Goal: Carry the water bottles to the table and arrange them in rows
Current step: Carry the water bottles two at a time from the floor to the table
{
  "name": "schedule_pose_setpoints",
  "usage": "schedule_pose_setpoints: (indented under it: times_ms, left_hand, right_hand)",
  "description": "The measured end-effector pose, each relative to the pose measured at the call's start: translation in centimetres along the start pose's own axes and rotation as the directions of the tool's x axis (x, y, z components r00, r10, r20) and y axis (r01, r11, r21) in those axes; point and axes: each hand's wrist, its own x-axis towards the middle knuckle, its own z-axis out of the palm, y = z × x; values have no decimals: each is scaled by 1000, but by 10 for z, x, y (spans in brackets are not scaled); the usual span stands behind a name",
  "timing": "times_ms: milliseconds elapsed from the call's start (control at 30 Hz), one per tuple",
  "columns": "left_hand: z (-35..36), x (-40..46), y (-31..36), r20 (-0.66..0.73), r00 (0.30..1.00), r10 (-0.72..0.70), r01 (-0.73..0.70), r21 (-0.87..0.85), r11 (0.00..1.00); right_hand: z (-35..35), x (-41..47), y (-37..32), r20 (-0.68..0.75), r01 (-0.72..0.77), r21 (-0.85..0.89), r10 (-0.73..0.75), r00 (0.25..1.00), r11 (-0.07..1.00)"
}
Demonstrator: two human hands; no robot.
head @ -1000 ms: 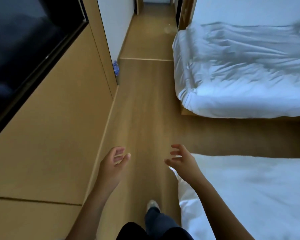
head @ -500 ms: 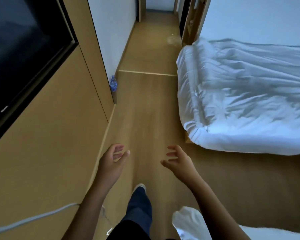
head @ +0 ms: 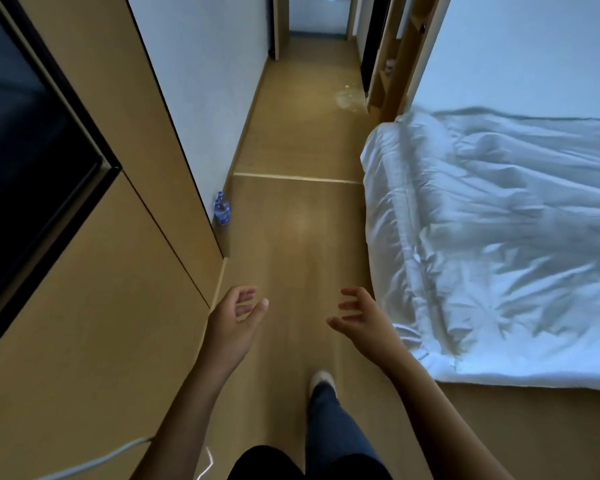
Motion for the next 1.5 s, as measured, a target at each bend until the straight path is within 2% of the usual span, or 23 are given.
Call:
schedule_pose_setpoints:
  times_ms: [200, 533, 967, 1233, 1500]
  left_hand:
    - [34, 140, 32, -44, 999, -13, 12, -33, 999]
    - [63, 351, 93, -150, 987, -56, 46, -66, 997]
    - [34, 631, 113, -215, 970, -113, 90, -113, 989]
    - [-4, 759, 127, -320, 934, -157, 118, -135, 984]
    - [-16, 866, 127, -505, 819, -274, 201, -196, 960]
  right_hand:
    - [-31, 148, -31, 34, 21, -40, -20, 999, 999]
    - [-80, 383, -124, 101, 83, -97, -73, 992, 992]
    - [-29, 662, -262, 201, 142, -169, -107, 974, 975]
    - [8, 793, -350, 307, 209, -164, -152, 939, 964]
    - [47, 929, -408, 533, 302, -206, -152, 832, 931]
